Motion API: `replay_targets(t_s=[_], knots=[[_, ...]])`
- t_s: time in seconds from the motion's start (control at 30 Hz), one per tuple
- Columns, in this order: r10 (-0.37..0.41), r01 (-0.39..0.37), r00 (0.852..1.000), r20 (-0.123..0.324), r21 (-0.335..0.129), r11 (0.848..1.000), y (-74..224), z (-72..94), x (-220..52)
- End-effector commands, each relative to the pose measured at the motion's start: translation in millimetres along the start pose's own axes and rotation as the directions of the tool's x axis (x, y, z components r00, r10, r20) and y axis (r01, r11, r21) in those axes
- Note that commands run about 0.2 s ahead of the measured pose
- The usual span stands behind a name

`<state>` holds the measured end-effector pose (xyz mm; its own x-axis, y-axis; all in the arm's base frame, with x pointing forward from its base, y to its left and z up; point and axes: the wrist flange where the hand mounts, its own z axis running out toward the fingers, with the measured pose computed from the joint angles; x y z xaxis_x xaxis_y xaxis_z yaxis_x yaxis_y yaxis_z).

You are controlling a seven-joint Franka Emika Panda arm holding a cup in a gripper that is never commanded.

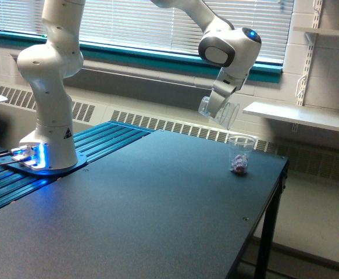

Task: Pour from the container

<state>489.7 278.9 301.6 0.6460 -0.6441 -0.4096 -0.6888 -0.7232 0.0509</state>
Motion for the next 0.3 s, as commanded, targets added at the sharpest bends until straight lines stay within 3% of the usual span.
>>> replay_targets(t_s=[0.03, 0.3], knots=[[0.019, -0.019, 1.0, -0.001, -0.005, 1.0, -0.5, -1.0, -2.6], [0.019, -0.019, 1.0, -0.008, 0.005, 1.0, -3.4, -3.7, -3.9]])
